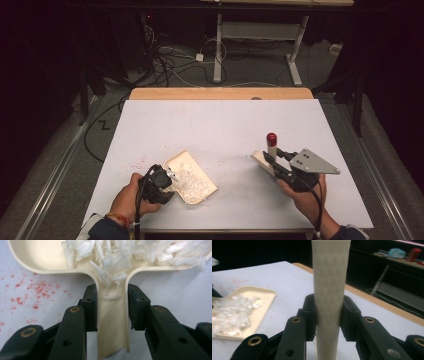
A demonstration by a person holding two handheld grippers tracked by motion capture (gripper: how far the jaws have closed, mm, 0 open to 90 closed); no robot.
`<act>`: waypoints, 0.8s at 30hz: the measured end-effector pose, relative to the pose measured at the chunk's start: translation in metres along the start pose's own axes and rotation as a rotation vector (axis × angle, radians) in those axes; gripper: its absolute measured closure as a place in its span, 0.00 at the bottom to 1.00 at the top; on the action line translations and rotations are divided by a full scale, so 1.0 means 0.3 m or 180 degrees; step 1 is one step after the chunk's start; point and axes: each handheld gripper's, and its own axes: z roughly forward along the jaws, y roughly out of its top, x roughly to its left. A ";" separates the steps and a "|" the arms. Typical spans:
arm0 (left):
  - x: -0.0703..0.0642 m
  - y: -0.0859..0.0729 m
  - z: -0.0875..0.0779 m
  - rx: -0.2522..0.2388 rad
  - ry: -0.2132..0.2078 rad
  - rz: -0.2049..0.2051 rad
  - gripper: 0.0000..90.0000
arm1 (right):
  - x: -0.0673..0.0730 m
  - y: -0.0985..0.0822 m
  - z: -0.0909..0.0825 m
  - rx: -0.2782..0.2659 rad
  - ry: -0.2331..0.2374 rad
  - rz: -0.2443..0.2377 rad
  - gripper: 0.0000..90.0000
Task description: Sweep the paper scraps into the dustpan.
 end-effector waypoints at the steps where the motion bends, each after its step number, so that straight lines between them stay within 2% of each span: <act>1: 0.000 0.000 0.000 0.0001 0.0001 -0.0001 0.69 | 0.018 0.007 0.017 -0.0011 0.0038 -0.0019 0.79; 5: -0.001 0.002 -0.001 0.0003 0.0003 -0.0008 0.69 | 0.093 0.038 0.079 -0.0042 0.0339 -0.0035 0.78; 9: -0.002 0.001 -0.001 -0.0006 0.0001 -0.0014 0.70 | 0.163 0.068 0.088 -0.0044 0.0632 -0.0106 0.79; 13: -0.002 0.001 -0.001 0.0000 0.0000 -0.0018 0.70 | 0.187 0.089 0.075 -0.0039 0.0891 0.0045 0.79; 15: -0.001 0.001 0.000 -0.0001 -0.0006 -0.0021 0.70 | 0.205 0.095 0.079 -0.0025 0.0991 0.0049 0.79; 19: -0.002 0.001 0.001 -0.0011 0.0001 -0.0034 0.70 | 0.230 0.101 0.108 -0.0081 0.1063 0.0021 0.79; 24: 0.001 -0.002 0.002 -0.0024 -0.0026 -0.0040 0.70 | 0.230 0.121 0.115 -0.0284 0.1290 -0.0054 0.79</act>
